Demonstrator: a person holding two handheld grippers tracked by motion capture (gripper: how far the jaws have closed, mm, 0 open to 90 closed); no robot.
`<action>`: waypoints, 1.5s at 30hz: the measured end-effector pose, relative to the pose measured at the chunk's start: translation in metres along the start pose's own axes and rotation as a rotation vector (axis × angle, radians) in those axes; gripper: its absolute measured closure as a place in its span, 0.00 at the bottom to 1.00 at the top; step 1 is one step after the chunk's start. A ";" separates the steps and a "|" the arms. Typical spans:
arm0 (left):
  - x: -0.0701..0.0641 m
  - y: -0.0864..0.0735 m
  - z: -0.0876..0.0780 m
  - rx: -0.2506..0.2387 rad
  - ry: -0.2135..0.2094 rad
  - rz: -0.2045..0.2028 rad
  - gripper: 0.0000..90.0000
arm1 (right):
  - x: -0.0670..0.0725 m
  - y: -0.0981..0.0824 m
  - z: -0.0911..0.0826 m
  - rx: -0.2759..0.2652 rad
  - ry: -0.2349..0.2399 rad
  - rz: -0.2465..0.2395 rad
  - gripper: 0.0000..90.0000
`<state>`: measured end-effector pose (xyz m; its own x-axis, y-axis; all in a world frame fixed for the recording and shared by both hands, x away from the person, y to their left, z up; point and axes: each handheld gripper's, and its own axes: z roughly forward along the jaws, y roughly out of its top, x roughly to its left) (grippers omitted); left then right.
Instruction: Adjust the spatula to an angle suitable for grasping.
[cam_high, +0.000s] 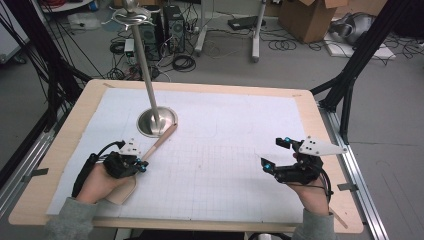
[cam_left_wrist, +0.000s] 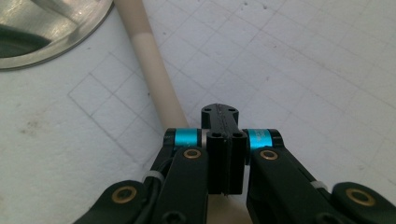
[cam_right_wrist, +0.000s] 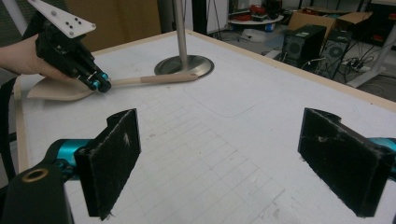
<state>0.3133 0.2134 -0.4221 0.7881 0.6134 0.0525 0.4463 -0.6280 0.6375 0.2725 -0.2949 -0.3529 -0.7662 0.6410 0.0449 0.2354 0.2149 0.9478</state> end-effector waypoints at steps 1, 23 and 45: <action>0.001 -0.001 -0.001 -0.002 0.002 -0.001 1.00 | 0.000 0.000 0.000 -0.001 0.001 0.002 0.14; -0.001 -0.011 -0.010 -0.017 0.003 -0.008 1.00 | 0.001 0.000 0.004 0.009 0.007 -0.002 0.14; 0.012 -0.019 -0.016 -0.015 0.066 -0.045 1.00 | 0.002 0.000 0.006 0.013 0.009 -0.007 0.14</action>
<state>0.3073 0.2405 -0.4216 0.7374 0.6715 0.0733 0.4742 -0.5920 0.6517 0.2748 -0.2896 -0.3543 -0.7733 0.6327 0.0408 0.2375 0.2294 0.9439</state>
